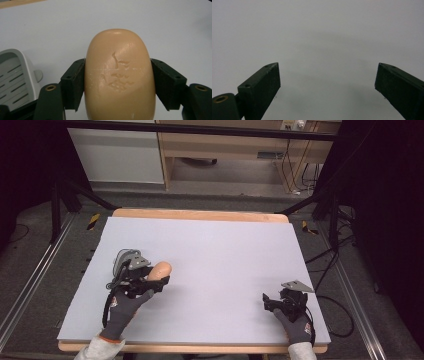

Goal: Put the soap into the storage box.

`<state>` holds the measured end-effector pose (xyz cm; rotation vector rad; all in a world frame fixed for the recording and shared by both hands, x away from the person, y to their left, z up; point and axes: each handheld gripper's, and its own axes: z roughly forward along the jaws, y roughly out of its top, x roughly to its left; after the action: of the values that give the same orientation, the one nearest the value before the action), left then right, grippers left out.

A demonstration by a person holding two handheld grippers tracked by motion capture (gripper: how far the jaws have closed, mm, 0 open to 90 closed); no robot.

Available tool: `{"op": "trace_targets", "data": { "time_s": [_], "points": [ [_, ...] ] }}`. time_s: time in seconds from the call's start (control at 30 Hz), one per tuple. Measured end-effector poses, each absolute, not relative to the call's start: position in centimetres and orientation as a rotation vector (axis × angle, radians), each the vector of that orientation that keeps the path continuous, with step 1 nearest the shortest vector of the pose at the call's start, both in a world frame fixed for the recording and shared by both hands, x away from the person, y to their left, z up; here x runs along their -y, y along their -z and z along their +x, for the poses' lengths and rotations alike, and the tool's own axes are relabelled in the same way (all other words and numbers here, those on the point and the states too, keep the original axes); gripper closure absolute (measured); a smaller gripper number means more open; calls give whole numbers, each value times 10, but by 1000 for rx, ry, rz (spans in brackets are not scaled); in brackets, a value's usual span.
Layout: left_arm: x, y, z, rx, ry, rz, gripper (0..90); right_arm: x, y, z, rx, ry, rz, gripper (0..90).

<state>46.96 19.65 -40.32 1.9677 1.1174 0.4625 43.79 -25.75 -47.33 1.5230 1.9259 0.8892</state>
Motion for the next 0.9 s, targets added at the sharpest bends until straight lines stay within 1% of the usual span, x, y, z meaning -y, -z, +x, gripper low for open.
{"op": "trace_targets", "data": {
  "time_s": [0.9],
  "points": [
    [-249, 397, 493, -1263, -541, 1861, 314, 252, 475, 439, -1945, -889, 1516, 65]
  ]
}}
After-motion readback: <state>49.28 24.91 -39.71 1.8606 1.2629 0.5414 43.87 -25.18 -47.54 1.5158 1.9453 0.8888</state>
